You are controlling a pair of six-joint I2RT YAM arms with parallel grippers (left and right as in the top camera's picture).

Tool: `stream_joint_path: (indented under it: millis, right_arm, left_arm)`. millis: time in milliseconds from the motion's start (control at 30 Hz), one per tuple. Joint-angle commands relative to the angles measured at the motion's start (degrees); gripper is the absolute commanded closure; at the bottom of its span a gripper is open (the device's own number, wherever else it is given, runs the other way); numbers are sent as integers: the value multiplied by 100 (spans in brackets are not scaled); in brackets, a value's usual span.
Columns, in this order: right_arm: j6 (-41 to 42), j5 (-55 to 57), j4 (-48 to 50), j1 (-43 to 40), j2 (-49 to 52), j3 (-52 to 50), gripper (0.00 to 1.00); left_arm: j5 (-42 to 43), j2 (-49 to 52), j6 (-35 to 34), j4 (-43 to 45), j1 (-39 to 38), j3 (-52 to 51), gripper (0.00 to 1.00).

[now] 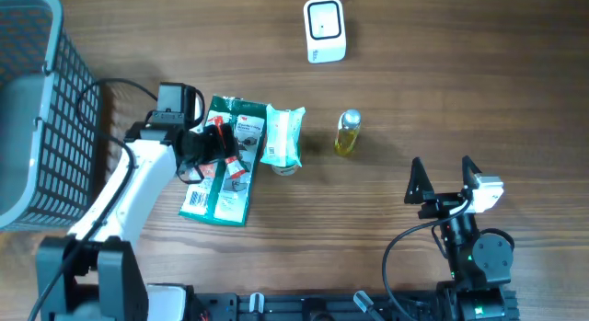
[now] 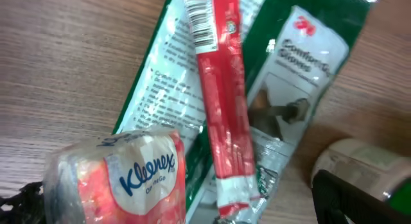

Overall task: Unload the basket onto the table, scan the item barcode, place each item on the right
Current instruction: 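Lay the gloves bundle with tissues and red stick on the table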

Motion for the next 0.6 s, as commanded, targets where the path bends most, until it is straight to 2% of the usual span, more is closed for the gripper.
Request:
stream_joint_path:
  millis: [0, 33, 100, 133, 167, 200, 233, 267, 300, 333, 367, 400, 467, 500, 533, 567]
  right_arm:
    - [-61, 33, 28, -24, -24, -2, 0]
    - [-59, 33, 28, -24, -24, -2, 0]
    - [-57, 33, 28, -24, -24, -2, 0]
    - [-57, 33, 28, -24, -24, -2, 0]
    - [-59, 33, 28, -24, -24, -2, 0]
    - [-57, 33, 28, -24, -24, -2, 0]
    - [-57, 33, 28, -24, -24, -2, 0]
    - [-59, 33, 28, -24, -24, -2, 0]
    - [-59, 33, 28, -24, -24, -2, 0]
    - [-59, 33, 28, -24, -24, -2, 0]
    - [-59, 35, 28, -24, -24, -2, 0]
    - [-57, 33, 28, -24, -24, -2, 0]
    - [-59, 33, 28, -24, -24, -2, 1]
    - [-59, 33, 28, -24, -24, -2, 0]
    - [-59, 33, 28, -24, -24, -2, 0]
    - [-59, 33, 28, -24, -24, -2, 0]
  left_arm:
    - [-295, -238, 37, -341, -197, 260, 0]
    - [-11, -273, 96, -608, -291, 321, 0]
    - [-1513, -251, 400, -573, -581, 245, 0]
    - [-1985, -203, 247, -468, -647, 201, 0]
    - [-1567, -195, 223, -494, -734, 247, 0]
    - [-925, -238, 396, -616, -835, 256, 4]
    - [-883, -236, 518, -640, -876, 256, 28]
    - [-914, -229, 446, -553, -883, 256, 60]
    - [-859, -212, 208, -450, -866, 256, 87]
    - [-529, -223, -168, -330, -846, 271, 96]
    - [46, -247, -302, -221, -850, 284, 96]
    - [68, -247, -9, -179, -861, 284, 96]
    - [-717, -219, 382, -52, -813, 280, 86]
    - [-675, -219, 393, 13, -778, 282, 87]
    - [-385, -221, 398, 28, -767, 282, 73]
    - [-116, -221, 393, -2, -767, 282, 19]
